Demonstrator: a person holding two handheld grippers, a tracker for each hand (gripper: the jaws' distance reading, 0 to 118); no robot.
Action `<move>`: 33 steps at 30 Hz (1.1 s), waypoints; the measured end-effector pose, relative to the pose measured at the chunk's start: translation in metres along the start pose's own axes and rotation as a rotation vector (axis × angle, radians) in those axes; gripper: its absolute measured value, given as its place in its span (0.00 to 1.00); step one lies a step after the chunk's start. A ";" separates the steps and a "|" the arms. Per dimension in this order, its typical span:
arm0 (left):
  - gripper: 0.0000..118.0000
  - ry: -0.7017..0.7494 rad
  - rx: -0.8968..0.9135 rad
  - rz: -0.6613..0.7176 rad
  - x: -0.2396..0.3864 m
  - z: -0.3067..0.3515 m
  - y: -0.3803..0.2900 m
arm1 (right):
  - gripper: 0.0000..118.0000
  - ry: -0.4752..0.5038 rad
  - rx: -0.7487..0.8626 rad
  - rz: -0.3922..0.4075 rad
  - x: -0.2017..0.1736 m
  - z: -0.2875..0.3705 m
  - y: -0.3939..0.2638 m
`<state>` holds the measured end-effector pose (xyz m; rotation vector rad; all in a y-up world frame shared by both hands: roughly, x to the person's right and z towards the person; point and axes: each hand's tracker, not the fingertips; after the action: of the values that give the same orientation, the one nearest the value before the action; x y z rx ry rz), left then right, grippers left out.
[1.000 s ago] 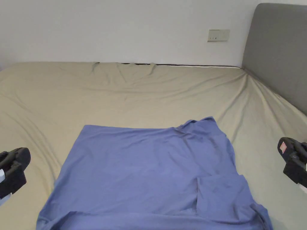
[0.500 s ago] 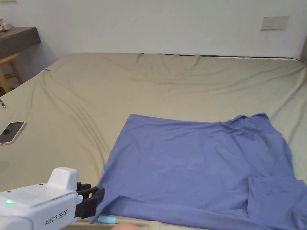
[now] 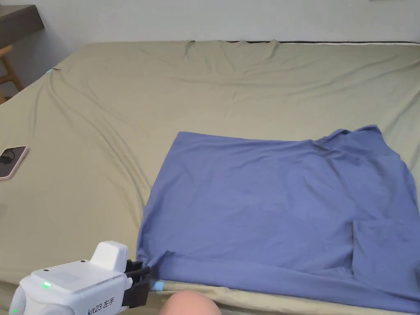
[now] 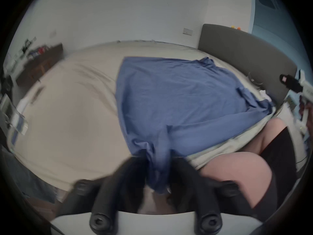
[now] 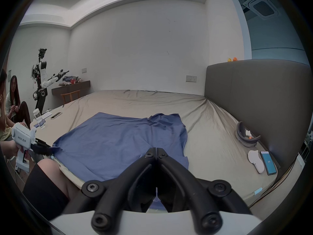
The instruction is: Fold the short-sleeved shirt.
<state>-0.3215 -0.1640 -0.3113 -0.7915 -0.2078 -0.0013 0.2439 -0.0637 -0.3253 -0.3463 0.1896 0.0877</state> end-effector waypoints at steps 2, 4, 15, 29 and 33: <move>0.02 0.117 0.022 -0.078 -0.004 0.000 0.000 | 0.00 0.008 -0.008 0.003 -0.001 0.000 -0.001; 0.02 0.047 -0.016 0.041 -0.012 -0.004 0.002 | 0.00 0.013 -0.016 0.015 -0.002 -0.001 -0.002; 0.02 0.023 0.083 0.094 -0.014 0.021 0.026 | 0.09 0.082 -0.114 0.098 0.033 -0.012 -0.013; 0.02 0.031 0.064 0.113 0.011 0.022 0.046 | 0.12 0.132 -0.499 -0.066 0.045 -0.067 -0.069; 0.02 0.031 0.036 0.119 0.009 0.020 0.040 | 0.05 0.113 -0.474 -0.059 0.044 -0.063 -0.069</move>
<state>-0.3134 -0.1210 -0.3240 -0.7664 -0.1306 0.1024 0.2844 -0.1480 -0.3692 -0.8296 0.2707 0.0537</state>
